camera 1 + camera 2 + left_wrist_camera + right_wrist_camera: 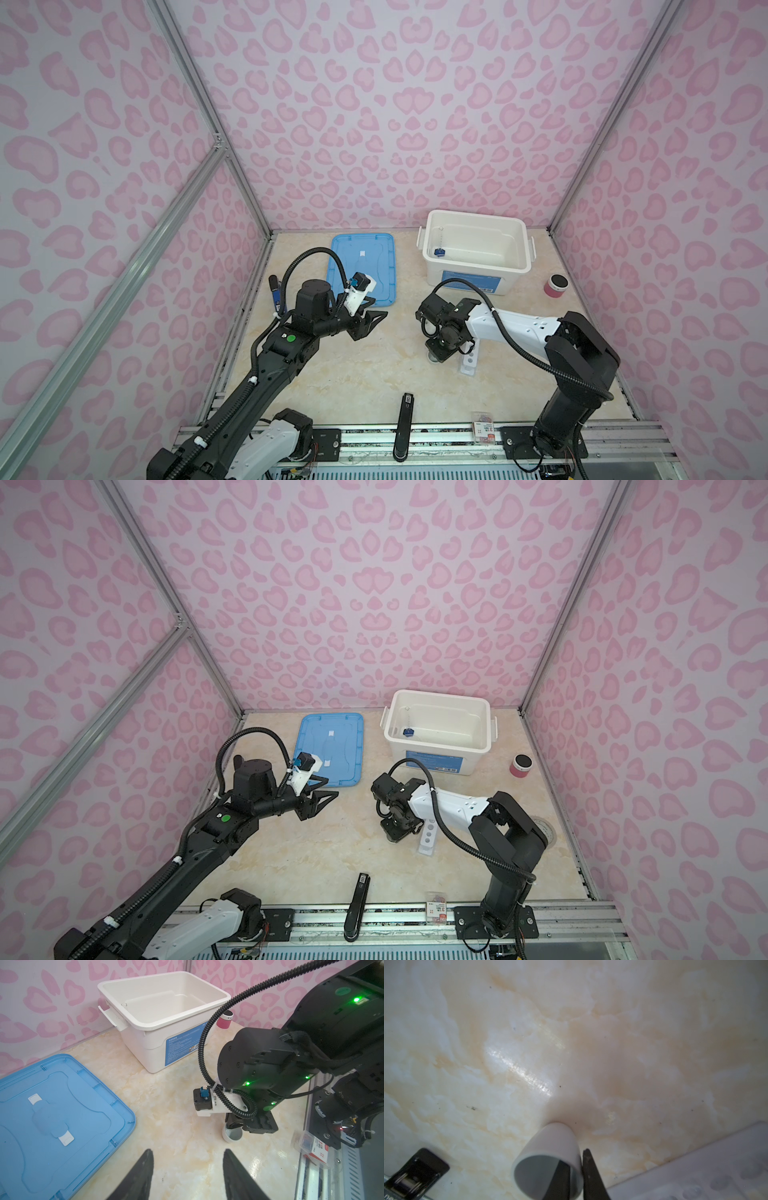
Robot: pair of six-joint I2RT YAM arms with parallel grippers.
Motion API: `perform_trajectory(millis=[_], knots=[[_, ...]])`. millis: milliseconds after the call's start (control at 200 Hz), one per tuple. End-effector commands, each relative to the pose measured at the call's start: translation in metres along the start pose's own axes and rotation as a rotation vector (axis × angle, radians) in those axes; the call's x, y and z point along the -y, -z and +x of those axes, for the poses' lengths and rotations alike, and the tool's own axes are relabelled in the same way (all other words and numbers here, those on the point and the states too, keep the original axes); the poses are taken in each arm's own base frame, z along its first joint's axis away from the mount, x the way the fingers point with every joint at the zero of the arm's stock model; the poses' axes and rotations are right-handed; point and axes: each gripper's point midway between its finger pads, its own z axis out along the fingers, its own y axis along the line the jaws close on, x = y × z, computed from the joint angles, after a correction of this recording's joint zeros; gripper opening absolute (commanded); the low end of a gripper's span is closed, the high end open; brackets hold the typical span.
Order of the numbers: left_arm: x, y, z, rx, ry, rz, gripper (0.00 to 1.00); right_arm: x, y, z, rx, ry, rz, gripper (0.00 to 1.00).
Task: Organize the chemistry lab equipment
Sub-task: 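Close the right gripper on the rim of the white ceramic cup, then lift the cup with the right gripper and carry it over the white bin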
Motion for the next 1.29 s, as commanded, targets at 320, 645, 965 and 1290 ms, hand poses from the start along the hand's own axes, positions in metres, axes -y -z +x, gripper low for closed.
perform_trajectory(millis=[320, 645, 965, 1290], knots=[[0.0, -0.001, -0.005, 0.017, -0.013, 0.005, 0.55, 0.001, -0.002, 0.0, -0.004, -0.008, 0.005, 0.11], [0.0, -0.001, -0.005, 0.017, -0.013, 0.006, 0.55, 0.0, 0.007, -0.005, 0.007, 0.001, 0.005, 0.1], [0.0, 0.0, -0.005, 0.018, -0.014, 0.004, 0.54, 0.001, 0.029, -0.017, 0.035, 0.006, -0.016, 0.1], [0.001, 0.001, -0.006, 0.021, -0.018, 0.003, 0.54, 0.024, 0.094, -0.051, 0.143, 0.0, -0.004, 0.1]])
